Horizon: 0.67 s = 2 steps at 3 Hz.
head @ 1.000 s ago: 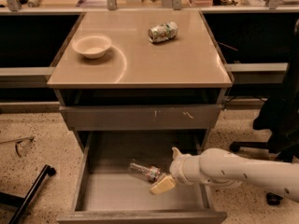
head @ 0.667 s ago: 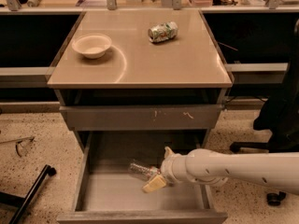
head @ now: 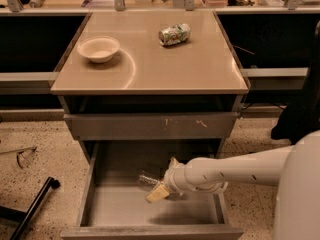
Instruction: Pick water bottle from middle drawer and place on counter
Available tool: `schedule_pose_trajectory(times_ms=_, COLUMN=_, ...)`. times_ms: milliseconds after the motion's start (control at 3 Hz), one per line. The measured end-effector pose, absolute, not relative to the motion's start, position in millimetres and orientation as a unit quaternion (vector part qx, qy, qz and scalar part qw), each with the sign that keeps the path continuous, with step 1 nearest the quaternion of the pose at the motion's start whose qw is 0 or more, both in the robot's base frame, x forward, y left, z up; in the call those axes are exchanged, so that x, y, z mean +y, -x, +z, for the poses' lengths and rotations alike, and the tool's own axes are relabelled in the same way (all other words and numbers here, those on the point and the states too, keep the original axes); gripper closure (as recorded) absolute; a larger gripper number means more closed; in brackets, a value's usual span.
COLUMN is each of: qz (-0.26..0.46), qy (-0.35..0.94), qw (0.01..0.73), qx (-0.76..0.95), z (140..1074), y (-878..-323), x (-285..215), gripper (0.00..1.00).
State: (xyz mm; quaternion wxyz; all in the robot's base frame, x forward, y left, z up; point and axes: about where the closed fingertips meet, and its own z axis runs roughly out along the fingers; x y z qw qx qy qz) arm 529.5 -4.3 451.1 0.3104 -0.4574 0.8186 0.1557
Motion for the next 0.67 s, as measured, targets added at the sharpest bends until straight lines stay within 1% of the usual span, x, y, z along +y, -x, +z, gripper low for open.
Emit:
schedule_pose_trajectory(times_ms=333, qz=0.164, qy=0.449, qw=0.297, qx=0.827, z=427, y=-536, x=-6, gripper=0.0)
schedule_pose_trajectory(times_ms=667, qz=0.207, qy=0.436, qw=0.29, qx=0.826, z=403, y=-538, x=-7, gripper=0.0)
